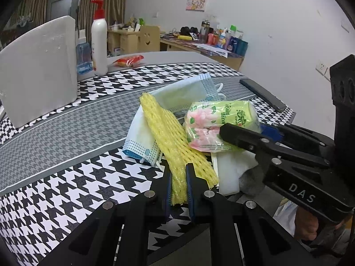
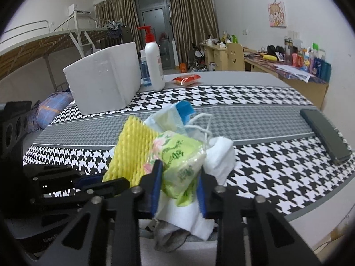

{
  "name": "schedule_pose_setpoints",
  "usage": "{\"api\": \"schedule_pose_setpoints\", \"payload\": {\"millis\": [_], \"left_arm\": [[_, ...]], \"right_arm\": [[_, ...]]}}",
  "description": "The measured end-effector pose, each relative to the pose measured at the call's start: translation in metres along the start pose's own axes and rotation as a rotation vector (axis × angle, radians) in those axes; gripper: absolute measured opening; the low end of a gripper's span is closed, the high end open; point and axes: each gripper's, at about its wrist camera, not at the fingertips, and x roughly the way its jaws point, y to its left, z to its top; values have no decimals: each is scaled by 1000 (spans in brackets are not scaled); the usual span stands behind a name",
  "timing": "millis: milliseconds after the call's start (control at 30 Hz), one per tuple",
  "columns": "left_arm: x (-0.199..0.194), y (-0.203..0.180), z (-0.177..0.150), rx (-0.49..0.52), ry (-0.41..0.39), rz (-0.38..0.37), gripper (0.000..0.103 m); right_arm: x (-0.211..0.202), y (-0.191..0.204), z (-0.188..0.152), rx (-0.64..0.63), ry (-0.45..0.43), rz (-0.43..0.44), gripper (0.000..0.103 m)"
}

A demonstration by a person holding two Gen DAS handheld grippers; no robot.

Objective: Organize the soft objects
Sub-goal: 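Close the left tool on the yellow foam mesh while the right tool grasps the green tissue pack, then lift the yellow mesh with the left tool while the right tool lifts the tissue pack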

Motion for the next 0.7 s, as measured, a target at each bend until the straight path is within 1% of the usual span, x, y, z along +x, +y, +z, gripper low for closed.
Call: {"api": "schedule_pose_setpoints", "payload": {"millis": [133, 267, 367, 467, 500, 700], "left_arm": [[-5, -1, -1, 2, -12, 2, 13], [-15, -2, -2, 1, -33, 2, 13], [-20, -2, -4, 0, -43, 7, 13], [-25, -1, -5, -2, -53, 12, 13], [-26, -1, -5, -2, -55, 14, 12], [-43, -1, -4, 3, -100, 27, 11]], "right_arm": [[-8, 1, 1, -3, -24, -1, 29], [-18, 4, 4, -17, -53, -25, 28], [-23, 5, 4, -27, -71, -28, 27], [-20, 8, 1, -42, -64, -40, 26], [-21, 9, 0, -45, -67, -41, 22], [-37, 8, 3, -36, -115, -48, 20]]}}
